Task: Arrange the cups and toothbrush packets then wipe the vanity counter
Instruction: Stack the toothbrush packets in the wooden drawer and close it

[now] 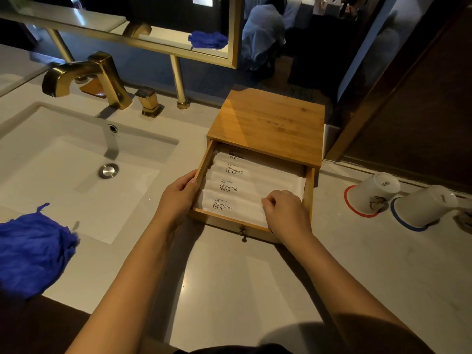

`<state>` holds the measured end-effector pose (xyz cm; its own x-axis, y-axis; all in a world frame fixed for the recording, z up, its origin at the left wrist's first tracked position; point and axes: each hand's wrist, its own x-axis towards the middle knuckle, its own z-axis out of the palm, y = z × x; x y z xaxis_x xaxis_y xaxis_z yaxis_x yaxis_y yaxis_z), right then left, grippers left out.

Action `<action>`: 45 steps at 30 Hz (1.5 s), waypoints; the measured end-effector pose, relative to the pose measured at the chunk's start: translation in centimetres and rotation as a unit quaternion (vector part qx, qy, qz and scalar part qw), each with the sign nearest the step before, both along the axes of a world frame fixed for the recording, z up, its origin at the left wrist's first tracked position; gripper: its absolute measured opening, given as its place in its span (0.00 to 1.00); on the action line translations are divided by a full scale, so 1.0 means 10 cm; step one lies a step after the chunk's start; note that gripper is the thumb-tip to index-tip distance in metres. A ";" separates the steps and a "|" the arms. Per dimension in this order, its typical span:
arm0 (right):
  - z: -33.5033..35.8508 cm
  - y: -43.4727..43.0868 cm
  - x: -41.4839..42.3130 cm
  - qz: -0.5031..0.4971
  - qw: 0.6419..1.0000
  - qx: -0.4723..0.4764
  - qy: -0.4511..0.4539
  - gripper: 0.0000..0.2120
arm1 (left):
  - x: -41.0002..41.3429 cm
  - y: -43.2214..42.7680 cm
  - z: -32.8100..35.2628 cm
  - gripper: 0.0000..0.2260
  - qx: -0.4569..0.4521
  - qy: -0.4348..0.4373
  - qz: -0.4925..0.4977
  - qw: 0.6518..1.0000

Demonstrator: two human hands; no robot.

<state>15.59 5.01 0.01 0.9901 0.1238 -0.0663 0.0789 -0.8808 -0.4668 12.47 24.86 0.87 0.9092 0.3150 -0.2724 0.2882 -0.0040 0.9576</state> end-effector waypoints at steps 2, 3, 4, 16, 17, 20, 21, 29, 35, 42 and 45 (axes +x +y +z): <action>0.07 -0.02 -0.12 0.000 0.997 0.075 -0.028 0.10 | 0.00 0.01 -0.01 0.10 -0.001 0.001 -0.002 1.000; 0.12 -0.01 -0.21 -0.001 0.992 0.117 -0.039 0.09 | 0.00 0.01 -0.01 0.10 -0.001 0.001 -0.002 1.000; 0.16 -0.01 -0.31 -0.011 0.984 0.171 -0.040 0.08 | 0.00 0.02 -0.02 0.10 0.001 0.000 -0.002 1.000; -0.07 0.24 -0.73 -0.205 0.765 0.491 0.364 0.12 | -0.05 0.04 -0.06 0.13 0.029 -0.009 -0.014 0.999; -0.07 0.27 -0.71 -0.211 0.745 0.513 0.371 0.12 | -0.06 0.03 -0.06 0.12 0.025 -0.015 -0.013 1.000; -0.09 0.33 -0.71 -0.228 0.702 0.556 0.382 0.10 | -0.07 0.01 -0.04 0.10 0.014 -0.024 -0.008 1.000; -0.09 0.33 -0.70 -0.232 0.687 0.570 0.386 0.10 | -0.06 0.00 -0.03 0.10 0.012 -0.026 -0.005 1.000; -0.07 0.36 -0.67 -0.243 0.608 0.652 0.383 0.09 | 0.22 -0.02 0.06 0.20 0.174 -0.015 -0.026 0.984; -0.07 0.32 -0.59 -0.232 0.622 0.637 0.391 0.09 | 0.77 0.01 0.23 0.21 0.377 -0.153 -0.162 0.899; -0.05 0.38 -0.52 -0.245 0.616 0.642 0.385 0.09 | 1.48 0.00 0.24 0.24 0.584 -0.089 -0.274 0.759; -0.03 0.44 -0.49 -0.263 0.617 0.634 0.385 0.08 | 1.51 -0.01 0.15 0.26 0.609 -0.073 -0.307 0.728</action>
